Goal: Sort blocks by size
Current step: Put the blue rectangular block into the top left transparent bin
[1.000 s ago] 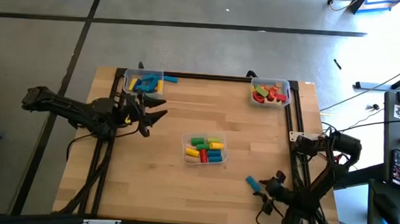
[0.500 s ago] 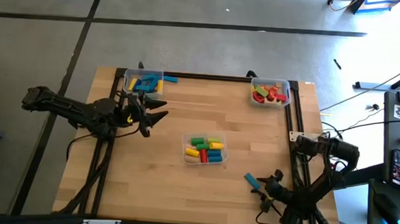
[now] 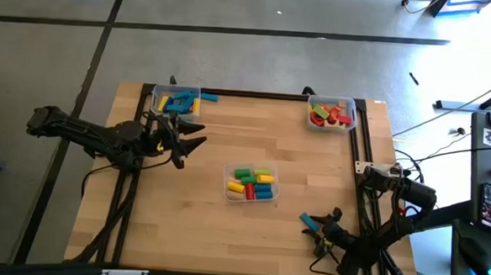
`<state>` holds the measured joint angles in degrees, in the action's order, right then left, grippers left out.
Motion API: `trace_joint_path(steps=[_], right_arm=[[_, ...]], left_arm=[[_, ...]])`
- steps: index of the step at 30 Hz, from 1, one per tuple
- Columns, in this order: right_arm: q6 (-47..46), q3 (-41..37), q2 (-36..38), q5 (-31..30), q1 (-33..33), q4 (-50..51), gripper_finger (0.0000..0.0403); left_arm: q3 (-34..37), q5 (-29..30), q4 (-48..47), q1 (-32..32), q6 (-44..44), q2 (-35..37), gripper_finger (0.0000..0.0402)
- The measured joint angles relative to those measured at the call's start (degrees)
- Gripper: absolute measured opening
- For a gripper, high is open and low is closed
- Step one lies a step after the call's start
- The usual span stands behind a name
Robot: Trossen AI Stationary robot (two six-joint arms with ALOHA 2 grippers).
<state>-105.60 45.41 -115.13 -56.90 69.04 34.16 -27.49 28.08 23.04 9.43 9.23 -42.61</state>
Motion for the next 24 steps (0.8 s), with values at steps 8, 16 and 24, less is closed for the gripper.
trace_joint_path(steps=[8, 16, 24], right_arm=[[0.47, -0.02, -0.16, -0.02, -0.11, -0.03, 0.0117], [0.83, 0.08, -0.25, -0.56, -0.11, 0.32, 0.0109], [1.29, 3.86, 2.21, 2.61, -0.17, 10.55, 0.0108]], left_arm=[[0.0, 0.0, 0.0, 0.0, -0.02, 0.0, 0.021], [0.0, 0.0, -0.02, 0.0, 0.0, 0.0, 0.021], [0.0, 0.0, -0.02, 0.0, -0.11, 0.0, 0.021]])
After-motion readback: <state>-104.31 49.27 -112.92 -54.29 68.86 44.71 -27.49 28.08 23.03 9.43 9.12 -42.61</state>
